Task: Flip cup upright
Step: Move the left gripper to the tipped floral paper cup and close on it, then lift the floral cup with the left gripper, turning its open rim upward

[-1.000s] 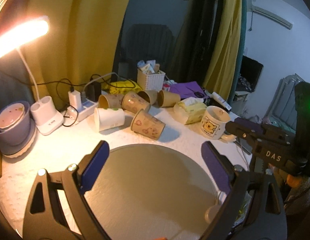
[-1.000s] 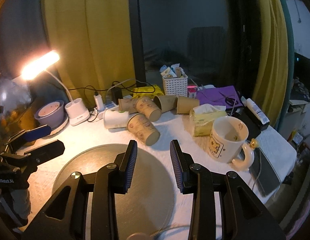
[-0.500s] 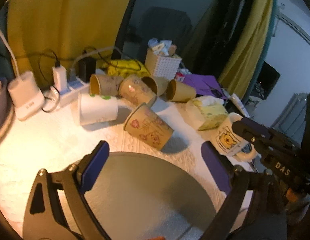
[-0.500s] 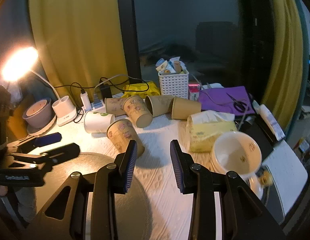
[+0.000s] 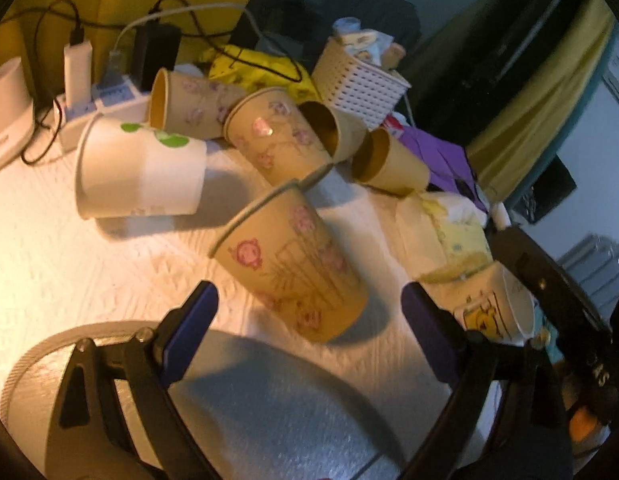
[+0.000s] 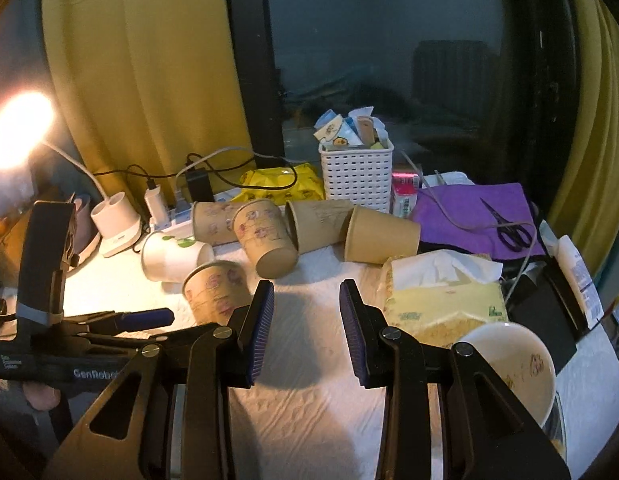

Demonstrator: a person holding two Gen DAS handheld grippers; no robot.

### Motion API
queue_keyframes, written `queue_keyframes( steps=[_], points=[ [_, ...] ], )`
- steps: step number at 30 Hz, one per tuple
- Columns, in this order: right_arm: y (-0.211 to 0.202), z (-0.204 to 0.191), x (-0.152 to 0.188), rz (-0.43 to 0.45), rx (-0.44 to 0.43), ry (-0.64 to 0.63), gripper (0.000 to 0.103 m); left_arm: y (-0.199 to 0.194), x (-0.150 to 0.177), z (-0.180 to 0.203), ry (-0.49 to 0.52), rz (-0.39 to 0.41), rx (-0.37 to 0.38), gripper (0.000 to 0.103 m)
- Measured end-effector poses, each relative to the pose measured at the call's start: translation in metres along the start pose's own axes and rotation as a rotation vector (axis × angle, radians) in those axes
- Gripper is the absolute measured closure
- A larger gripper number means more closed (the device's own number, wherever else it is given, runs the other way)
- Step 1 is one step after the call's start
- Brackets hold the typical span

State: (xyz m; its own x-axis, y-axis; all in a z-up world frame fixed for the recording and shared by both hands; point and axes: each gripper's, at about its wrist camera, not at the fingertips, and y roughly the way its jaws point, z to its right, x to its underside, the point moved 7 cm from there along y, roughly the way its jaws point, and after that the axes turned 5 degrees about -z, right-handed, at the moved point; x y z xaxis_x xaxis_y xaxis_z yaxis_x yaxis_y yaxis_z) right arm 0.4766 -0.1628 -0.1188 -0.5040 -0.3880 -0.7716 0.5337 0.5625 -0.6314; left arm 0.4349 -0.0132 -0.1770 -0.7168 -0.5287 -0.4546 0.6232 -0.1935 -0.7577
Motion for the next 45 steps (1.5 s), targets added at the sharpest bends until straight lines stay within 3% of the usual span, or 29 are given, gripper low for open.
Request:
queue_keyframes(
  steps=[6, 11, 19, 29, 38, 41, 45],
  points=[
    [0.009, 0.011, -0.004, -0.006, -0.005, 0.005, 0.067, 0.023, -0.004, 0.003, -0.03, -0.043, 0.01, 0.01],
    [0.01, 0.016, -0.006, -0.006, -0.004, 0.013, 0.067, 0.04, -0.002, 0.003, -0.017, -0.093, 0.004, 0.039],
    [0.007, 0.018, -0.005, -0.009, 0.007, 0.028, 0.067, 0.038, -0.004, 0.005, 0.056, -0.078, -0.017, 0.041],
    [-0.012, 0.0, -0.006, 0.003, -0.021, 0.047, 0.067, -0.011, 0.004, 0.014, 0.22, 0.03, -0.05, 0.041],
    [-0.039, -0.037, 0.004, 0.016, -0.094, 0.074, 0.067, -0.07, 0.038, 0.017, 0.378, 0.138, -0.067, 0.041],
    [-0.052, -0.053, 0.008, 0.02, -0.116, 0.081, 0.052, -0.091, 0.048, 0.016, 0.408, 0.175, -0.072, 0.041],
    [-0.072, -0.08, 0.014, 0.033, -0.151, 0.082, 0.046, -0.117, 0.069, 0.014, 0.47, 0.225, -0.085, 0.041]
  ],
)
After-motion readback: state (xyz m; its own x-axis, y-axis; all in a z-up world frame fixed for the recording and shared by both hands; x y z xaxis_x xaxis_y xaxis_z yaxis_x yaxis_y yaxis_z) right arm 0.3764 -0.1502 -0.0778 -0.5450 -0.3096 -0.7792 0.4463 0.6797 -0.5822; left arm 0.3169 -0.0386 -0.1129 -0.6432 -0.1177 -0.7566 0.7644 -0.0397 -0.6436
